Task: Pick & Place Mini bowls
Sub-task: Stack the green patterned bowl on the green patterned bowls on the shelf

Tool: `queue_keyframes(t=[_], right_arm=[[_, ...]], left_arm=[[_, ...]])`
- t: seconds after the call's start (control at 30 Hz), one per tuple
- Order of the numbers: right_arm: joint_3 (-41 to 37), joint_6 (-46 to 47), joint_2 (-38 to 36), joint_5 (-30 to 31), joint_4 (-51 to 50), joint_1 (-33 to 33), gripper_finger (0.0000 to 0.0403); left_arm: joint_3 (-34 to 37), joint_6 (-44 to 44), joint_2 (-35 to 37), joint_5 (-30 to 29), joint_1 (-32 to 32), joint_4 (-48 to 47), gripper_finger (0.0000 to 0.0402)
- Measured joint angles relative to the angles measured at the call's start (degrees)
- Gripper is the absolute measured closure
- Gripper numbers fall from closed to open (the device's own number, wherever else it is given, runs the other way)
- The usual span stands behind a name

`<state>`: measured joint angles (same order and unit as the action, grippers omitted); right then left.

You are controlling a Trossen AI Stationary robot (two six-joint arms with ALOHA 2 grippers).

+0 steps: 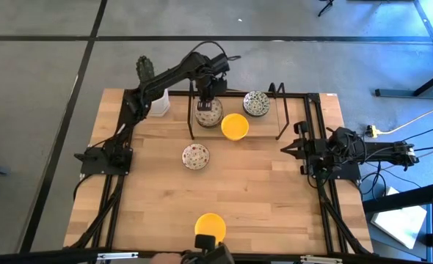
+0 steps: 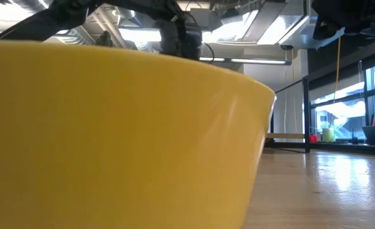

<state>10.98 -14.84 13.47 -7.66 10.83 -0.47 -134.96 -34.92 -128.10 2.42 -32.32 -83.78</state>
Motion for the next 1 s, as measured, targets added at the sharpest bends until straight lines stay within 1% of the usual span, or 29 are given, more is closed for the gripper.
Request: queue_keyframes(t=[0.2, 0.6, 0.8, 1.0], right_arm=[[0.0, 0.88, -0.02, 0.0, -0.03, 0.0, 0.0395], [0.0, 1.25, -0.02, -0.04, -0.63, 0.02, 0.0395], [0.0, 2.5, -0.02, -0.04, -0.9, 0.02, 0.0395], [0.0, 2.58, -0.01, -0.04, -1.57, 0.02, 0.0395]], left_arm=[[0.0, -0.39, -2.26, -0.33, 0.43, -0.84, 0.0393], [0.33, -0.39, -2.5, -1.31, 1.15, -0.78, 0.0391], [0.33, -1.73, -2.48, -1.84, 2.45, 0.86, 0.0363], [0.33, -1.88, -2.48, -4.83, 3.54, 1.71, 0.0328]])
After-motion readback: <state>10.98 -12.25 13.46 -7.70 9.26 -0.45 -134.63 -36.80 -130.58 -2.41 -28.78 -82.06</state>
